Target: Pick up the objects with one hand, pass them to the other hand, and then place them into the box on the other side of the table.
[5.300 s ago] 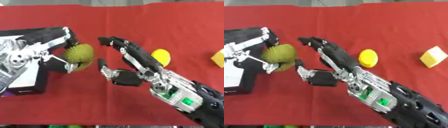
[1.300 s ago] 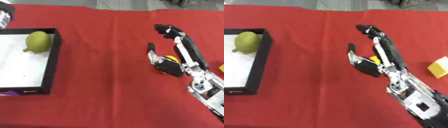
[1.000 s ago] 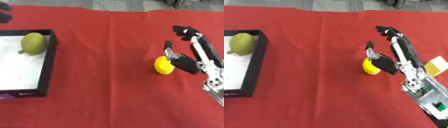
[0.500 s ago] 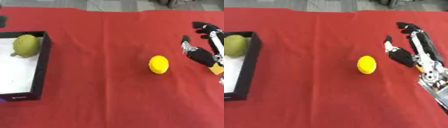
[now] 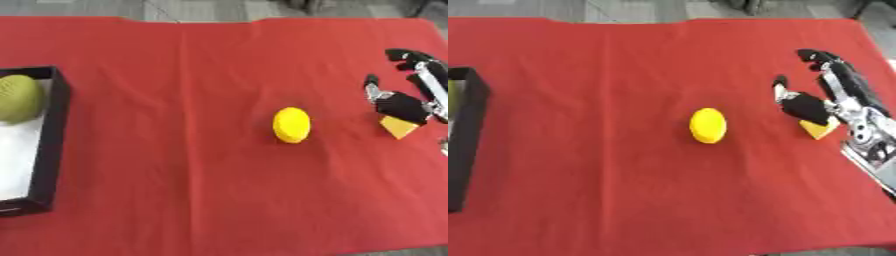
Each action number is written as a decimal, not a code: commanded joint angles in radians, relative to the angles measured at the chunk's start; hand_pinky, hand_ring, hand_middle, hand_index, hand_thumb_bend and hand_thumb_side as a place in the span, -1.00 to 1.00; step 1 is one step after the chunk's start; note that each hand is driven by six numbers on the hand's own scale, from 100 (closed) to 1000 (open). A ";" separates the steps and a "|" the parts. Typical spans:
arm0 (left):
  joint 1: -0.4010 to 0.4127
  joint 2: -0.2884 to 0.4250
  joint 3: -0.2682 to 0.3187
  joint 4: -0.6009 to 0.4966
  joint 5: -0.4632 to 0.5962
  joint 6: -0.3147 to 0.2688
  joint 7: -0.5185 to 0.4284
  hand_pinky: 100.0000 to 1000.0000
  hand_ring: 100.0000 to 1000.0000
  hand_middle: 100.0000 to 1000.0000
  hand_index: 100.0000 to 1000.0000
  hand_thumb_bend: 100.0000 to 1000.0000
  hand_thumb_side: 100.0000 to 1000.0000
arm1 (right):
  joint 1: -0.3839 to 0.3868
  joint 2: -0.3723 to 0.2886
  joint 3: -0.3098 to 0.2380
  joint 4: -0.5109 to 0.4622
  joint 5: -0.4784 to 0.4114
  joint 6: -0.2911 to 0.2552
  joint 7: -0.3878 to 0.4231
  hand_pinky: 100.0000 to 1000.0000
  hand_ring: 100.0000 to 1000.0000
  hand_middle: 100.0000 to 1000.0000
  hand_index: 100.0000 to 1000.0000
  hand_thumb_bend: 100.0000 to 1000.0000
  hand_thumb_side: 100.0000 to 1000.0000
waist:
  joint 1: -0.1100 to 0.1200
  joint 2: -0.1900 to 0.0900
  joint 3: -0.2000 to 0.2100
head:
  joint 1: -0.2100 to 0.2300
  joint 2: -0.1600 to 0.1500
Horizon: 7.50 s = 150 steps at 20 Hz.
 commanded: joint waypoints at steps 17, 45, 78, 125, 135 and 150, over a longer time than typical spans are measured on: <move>0.002 0.019 0.005 -0.018 -0.033 0.003 0.008 0.59 0.40 0.44 0.41 -1.00 0.57 | 0.094 -0.124 -0.122 -0.009 0.002 0.175 0.215 0.75 0.79 0.75 0.83 -1.00 -0.34 | 0.003 -0.011 -0.016 | -0.012 -0.010; 0.012 0.012 -0.002 -0.018 -0.053 0.035 0.003 0.59 0.39 0.41 0.38 -1.00 0.59 | 0.081 -0.144 -0.131 0.058 0.039 0.287 0.365 0.80 0.78 0.73 0.85 -0.50 -0.62 | 0.005 0.003 -0.012 | -0.016 -0.021; 0.017 -0.002 -0.009 -0.018 -0.067 0.044 -0.001 0.59 0.38 0.42 0.36 -1.00 0.59 | 0.032 -0.133 -0.111 0.201 -0.032 0.233 0.370 0.79 0.76 0.72 0.85 -0.60 -0.51 | 0.022 0.022 0.000 | -0.024 -0.031; 0.020 -0.012 -0.021 -0.018 -0.082 0.057 -0.030 0.61 0.40 0.43 0.34 -1.00 0.61 | 0.002 -0.104 -0.070 0.204 -0.066 0.259 0.244 0.75 0.65 0.32 0.48 -1.00 -1.00 | 0.023 0.033 0.010 | -0.031 -0.036; 0.022 -0.006 -0.020 -0.018 -0.078 0.052 -0.029 0.61 0.40 0.43 0.34 -1.00 0.59 | 0.036 -0.084 -0.098 0.038 -0.139 0.270 0.069 0.64 0.47 0.08 0.23 -1.00 -1.00 | 0.023 0.020 0.005 | -0.025 -0.037; -0.010 0.032 -0.019 -0.018 -0.053 0.006 -0.016 0.60 0.39 0.42 0.34 -1.00 0.46 | -0.078 -0.004 0.004 -0.009 -0.212 0.066 -0.243 0.50 0.31 0.07 0.24 -1.00 -0.96 | 0.042 -0.012 0.013 | 0.007 -0.037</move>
